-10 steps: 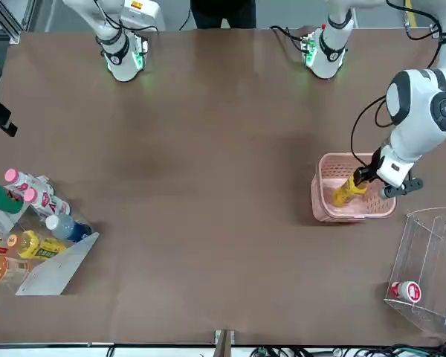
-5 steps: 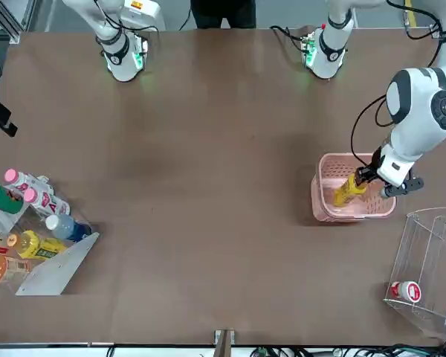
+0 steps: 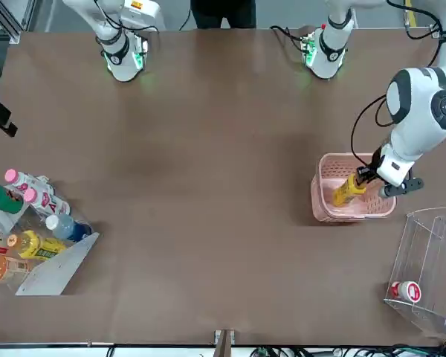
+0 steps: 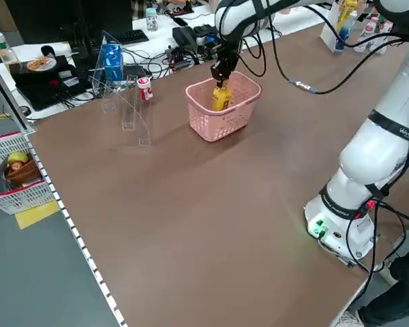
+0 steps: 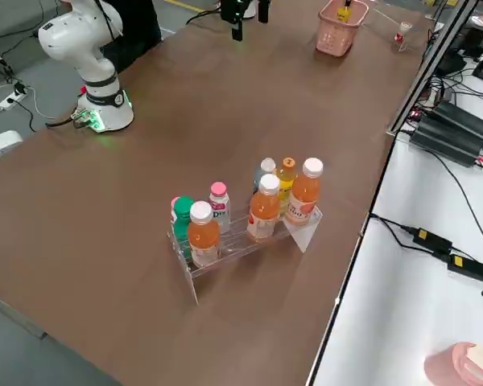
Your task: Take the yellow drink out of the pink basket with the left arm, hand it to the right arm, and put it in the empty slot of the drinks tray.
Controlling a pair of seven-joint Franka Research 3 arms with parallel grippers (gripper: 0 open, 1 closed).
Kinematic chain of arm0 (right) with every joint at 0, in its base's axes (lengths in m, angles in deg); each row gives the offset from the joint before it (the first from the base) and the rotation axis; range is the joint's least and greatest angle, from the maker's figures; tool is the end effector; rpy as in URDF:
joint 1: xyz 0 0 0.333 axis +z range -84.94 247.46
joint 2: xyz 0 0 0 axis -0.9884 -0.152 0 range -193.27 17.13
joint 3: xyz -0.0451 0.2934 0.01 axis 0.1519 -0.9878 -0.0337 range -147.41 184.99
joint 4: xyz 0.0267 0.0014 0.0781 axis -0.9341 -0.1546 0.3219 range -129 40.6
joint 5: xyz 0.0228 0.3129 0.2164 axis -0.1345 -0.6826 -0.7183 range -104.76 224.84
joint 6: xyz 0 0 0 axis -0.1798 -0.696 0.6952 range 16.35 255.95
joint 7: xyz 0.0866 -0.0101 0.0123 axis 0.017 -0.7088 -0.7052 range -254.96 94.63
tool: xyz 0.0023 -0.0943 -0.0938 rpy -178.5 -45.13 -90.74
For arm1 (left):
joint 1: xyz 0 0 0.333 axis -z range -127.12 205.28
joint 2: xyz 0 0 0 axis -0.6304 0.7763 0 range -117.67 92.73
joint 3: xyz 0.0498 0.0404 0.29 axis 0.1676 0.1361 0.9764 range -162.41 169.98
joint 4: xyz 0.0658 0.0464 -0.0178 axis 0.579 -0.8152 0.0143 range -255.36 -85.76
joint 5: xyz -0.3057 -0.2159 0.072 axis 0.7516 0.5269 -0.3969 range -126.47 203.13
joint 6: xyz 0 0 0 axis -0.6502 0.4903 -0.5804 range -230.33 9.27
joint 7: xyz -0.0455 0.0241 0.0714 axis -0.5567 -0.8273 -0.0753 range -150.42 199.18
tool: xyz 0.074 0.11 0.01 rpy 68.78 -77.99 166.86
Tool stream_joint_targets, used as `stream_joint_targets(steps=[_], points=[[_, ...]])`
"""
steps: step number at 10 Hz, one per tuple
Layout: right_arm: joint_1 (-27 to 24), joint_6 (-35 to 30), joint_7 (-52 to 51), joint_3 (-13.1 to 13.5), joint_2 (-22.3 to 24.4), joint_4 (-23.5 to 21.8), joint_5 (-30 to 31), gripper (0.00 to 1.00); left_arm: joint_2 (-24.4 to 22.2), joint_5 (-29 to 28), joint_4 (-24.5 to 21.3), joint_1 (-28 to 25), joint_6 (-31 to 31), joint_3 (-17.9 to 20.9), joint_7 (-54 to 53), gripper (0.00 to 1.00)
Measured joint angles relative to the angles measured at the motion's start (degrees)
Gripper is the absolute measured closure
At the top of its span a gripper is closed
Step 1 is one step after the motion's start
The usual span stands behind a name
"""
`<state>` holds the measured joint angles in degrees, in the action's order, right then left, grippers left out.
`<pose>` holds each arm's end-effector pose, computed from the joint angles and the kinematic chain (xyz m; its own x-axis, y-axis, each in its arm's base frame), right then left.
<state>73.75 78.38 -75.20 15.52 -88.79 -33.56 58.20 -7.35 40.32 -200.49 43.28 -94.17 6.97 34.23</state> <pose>0.5418 -0.0359 0.6413 0.9828 -0.1580 0.0951 -0.1548 -0.9871 -0.0409 0.5493 -0.0117 0.3365 0.9841 0.1746 0.0319 0.1737 -0.9844 0.0289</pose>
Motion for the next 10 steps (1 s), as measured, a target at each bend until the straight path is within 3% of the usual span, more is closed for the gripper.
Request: stream_joint_targets(steps=[6, 10], points=[[0.0, 0.0, 0.0, 0.0, 0.0, 0.0, 0.0, 0.01, -0.2, 0.0, 1.1, 0.0, 0.7, 0.0, -0.6, 0.66], [0.0, 0.0, 0.0, 0.0, 0.0, 0.0, 0.0, 0.01, -1.1, 0.0, 11.8, 0.1, 10.4, 0.0, -0.6, 0.66]])
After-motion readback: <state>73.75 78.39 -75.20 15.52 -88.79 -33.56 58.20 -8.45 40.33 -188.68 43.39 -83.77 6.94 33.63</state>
